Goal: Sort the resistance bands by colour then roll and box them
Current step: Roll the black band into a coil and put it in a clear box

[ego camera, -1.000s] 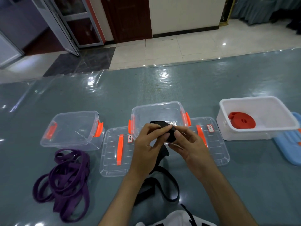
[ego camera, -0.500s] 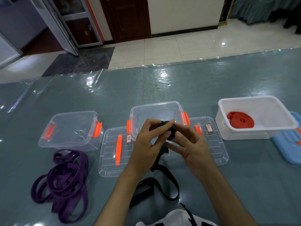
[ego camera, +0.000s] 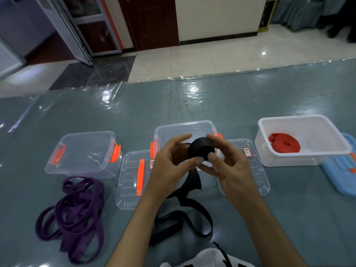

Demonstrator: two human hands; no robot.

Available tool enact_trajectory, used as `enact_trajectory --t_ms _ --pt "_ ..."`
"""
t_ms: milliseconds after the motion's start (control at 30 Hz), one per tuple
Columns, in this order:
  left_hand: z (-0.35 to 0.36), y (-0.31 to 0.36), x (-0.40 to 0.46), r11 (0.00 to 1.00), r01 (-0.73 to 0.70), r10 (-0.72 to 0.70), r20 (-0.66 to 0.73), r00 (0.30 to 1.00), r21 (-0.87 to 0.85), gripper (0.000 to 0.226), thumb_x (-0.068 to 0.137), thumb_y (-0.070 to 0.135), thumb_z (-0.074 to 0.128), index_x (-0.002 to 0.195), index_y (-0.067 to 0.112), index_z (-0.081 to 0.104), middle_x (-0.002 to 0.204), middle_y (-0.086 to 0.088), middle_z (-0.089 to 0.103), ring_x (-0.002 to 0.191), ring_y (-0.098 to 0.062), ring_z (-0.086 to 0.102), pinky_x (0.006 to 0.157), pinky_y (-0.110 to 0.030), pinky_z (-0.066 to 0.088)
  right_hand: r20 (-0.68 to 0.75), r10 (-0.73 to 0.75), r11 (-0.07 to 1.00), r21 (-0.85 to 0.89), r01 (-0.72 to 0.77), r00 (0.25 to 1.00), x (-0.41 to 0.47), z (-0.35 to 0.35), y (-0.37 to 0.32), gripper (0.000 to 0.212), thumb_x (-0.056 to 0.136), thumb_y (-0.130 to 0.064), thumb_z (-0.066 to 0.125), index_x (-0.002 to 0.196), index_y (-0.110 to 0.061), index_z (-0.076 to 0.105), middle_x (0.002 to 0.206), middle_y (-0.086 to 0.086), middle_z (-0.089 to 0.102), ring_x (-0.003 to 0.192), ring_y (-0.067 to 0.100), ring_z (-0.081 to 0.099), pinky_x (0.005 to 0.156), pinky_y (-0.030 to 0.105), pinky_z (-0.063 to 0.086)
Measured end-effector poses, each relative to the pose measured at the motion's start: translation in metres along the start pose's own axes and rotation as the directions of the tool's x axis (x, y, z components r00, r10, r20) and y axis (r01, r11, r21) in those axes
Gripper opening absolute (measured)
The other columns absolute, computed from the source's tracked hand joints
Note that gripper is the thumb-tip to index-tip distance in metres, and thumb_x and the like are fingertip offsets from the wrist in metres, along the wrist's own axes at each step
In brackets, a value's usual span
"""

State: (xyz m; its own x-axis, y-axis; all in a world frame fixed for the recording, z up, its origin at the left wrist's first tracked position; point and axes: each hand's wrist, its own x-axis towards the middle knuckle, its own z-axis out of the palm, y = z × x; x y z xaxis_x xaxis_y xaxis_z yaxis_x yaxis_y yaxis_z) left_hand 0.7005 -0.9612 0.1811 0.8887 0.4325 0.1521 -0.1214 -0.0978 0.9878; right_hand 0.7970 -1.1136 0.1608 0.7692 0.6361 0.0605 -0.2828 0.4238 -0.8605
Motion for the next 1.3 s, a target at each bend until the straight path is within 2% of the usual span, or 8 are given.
enact_trajectory --t_ms 200,433,533,600,767,933,1100,1300 --pt "-0.011 -0.001 0.002 0.974 -0.090 0.084 0.037 0.996 0.209 0.032 0.085 0.020 0.087 0.113 0.026 0.074 0.111 0.004 0.076 0.108 -0.026 0.073 0.096 -0.035 0.059 -0.028 0.061 0.996 -0.067 -0.063 0.998 0.000 0.001 -0.009 0.057 0.074 -0.046 0.093 0.118 -0.015 0.074 0.120 0.019 0.073 0.111 0.041 0.074 0.093 0.052 0.061" --pt "-0.005 0.003 0.002 0.966 -0.158 0.153 0.043 0.987 0.204 0.033 0.097 0.026 0.075 0.129 0.022 0.069 0.122 0.001 0.072 0.121 -0.030 0.068 0.102 -0.047 0.058 -0.081 0.006 0.999 -0.041 -0.009 0.997 -0.003 0.018 -0.006 0.048 0.083 -0.054 0.083 0.116 -0.020 0.076 0.119 0.014 0.076 0.113 0.033 0.074 0.091 0.039 0.062" --pt "-0.004 0.007 0.003 0.972 -0.156 0.157 0.009 0.988 0.177 0.038 0.100 0.028 0.069 0.137 0.021 0.067 0.124 -0.001 0.067 0.124 -0.035 0.065 0.105 -0.055 0.054 -0.094 -0.084 0.979 -0.191 0.064 0.992 0.001 0.017 -0.007 0.048 0.082 -0.057 0.082 0.116 -0.023 0.076 0.118 0.010 0.077 0.116 0.033 0.072 0.103 0.049 0.057" --pt "-0.004 0.008 0.004 0.956 -0.161 0.161 0.018 0.987 0.245 0.041 0.101 0.030 0.066 0.141 0.021 0.065 0.125 0.003 0.064 0.125 -0.033 0.063 0.106 -0.053 0.053 -0.068 -0.109 0.969 -0.228 0.091 0.992 0.000 0.012 -0.008 0.050 0.083 -0.052 0.083 0.122 -0.024 0.074 0.121 0.008 0.076 0.118 0.030 0.071 0.105 0.051 0.056" --pt "-0.010 0.009 0.006 0.866 -0.258 0.233 0.111 0.966 0.429 0.041 0.102 0.024 0.069 0.143 0.021 0.064 0.122 0.009 0.064 0.118 -0.022 0.065 0.101 -0.040 0.056 0.068 -0.190 0.906 -0.373 0.201 0.979 -0.001 -0.006 -0.016 0.050 0.090 -0.007 0.079 0.134 -0.028 0.068 0.123 -0.001 0.076 0.118 0.020 0.072 0.092 0.027 0.060" --pt "0.000 0.007 0.000 0.949 -0.237 0.258 -0.080 0.963 0.208 0.034 0.091 0.024 0.083 0.123 0.020 0.073 0.116 0.002 0.076 0.110 -0.027 0.074 0.093 -0.043 0.062 0.075 -0.266 0.918 -0.285 0.276 0.961 -0.002 -0.005 -0.016 0.036 0.093 -0.012 0.077 0.128 -0.019 0.072 0.118 0.010 0.074 0.115 0.033 0.072 0.091 0.046 0.063" --pt "0.000 0.010 0.004 0.955 -0.276 0.282 -0.043 0.958 0.109 0.040 0.097 0.028 0.076 0.136 0.024 0.070 0.124 -0.004 0.069 0.119 -0.034 0.067 0.099 -0.050 0.058 -0.030 -0.218 0.976 -0.030 0.217 0.976 -0.007 0.013 -0.004 0.032 0.092 -0.026 0.081 0.123 -0.018 0.074 0.126 0.021 0.071 0.121 0.041 0.068 0.094 0.054 0.060" --pt "0.001 0.016 0.008 0.945 -0.313 0.321 -0.103 0.941 0.090 0.031 0.090 0.027 0.084 0.119 0.032 0.074 0.114 0.003 0.078 0.109 -0.027 0.076 0.095 -0.044 0.062 -0.002 -0.188 0.964 -0.191 0.185 0.982 0.008 0.017 -0.036 0.040 0.077 -0.030 0.092 0.095 -0.008 0.065 0.103 0.013 0.078 0.101 0.032 0.077 0.081 0.035 0.064"
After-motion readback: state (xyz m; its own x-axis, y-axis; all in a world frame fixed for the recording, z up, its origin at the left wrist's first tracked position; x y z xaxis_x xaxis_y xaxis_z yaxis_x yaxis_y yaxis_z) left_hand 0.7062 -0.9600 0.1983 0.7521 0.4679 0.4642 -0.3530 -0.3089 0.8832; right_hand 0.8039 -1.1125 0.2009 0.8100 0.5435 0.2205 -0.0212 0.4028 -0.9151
